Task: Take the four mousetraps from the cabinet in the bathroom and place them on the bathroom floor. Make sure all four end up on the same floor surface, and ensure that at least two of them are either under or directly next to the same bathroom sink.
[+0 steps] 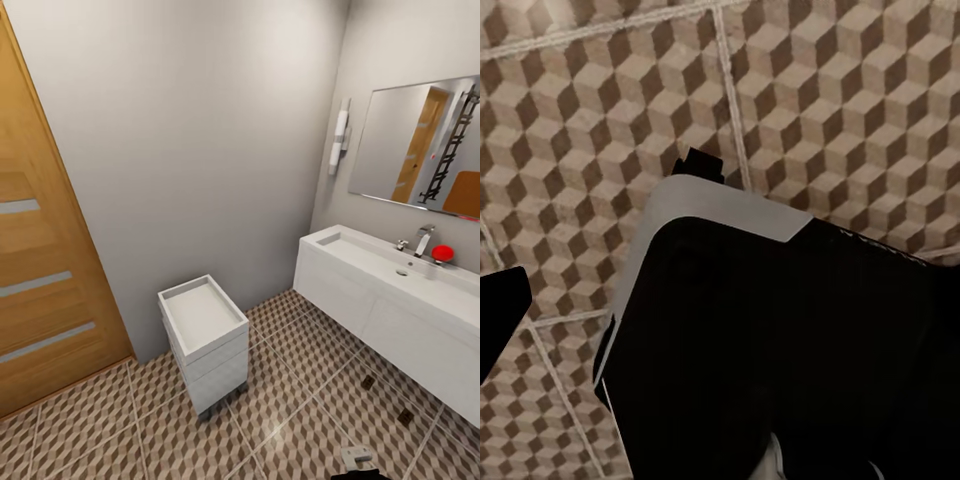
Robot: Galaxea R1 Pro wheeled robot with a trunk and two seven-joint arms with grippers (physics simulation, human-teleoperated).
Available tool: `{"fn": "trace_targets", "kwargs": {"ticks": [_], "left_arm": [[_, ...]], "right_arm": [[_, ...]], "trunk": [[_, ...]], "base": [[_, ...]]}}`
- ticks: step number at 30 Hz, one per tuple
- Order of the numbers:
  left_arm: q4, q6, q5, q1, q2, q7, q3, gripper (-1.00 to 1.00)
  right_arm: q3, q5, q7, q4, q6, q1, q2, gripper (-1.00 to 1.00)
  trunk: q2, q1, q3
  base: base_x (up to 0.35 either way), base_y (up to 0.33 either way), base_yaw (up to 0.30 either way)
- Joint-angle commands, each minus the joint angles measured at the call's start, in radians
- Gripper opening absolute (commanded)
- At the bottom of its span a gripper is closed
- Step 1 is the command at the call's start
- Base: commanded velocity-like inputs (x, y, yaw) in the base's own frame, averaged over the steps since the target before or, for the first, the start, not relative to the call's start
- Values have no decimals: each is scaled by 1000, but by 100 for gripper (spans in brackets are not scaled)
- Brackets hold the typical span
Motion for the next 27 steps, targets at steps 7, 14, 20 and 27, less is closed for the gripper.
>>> {"fn": "trace_targets", "kwargs": {"ticks": [7,14,20,27], "left_arm": [[0,4,13,-1,11,1,-5,100],[-1,4,14,-1,18,1,-4,100],[-1,4,14,-1,21,1,-1,100],[-1,4,14,-1,24,1,2,100]], "right_arm": [[-8,10,0,2,1,-1,0,100],[-8,10,0,2,1,-1,0,100],[-8,10,0,2,1,0,0,100],[-8,10,0,2,1,0,0,100]], "trunk": [[48,-27,20],[97,-53,42],[139,-76,61],[174,-96,77]], "base": [[-3,0,12],[-1,0,2],[0,0,0],[0,0,26]]}}
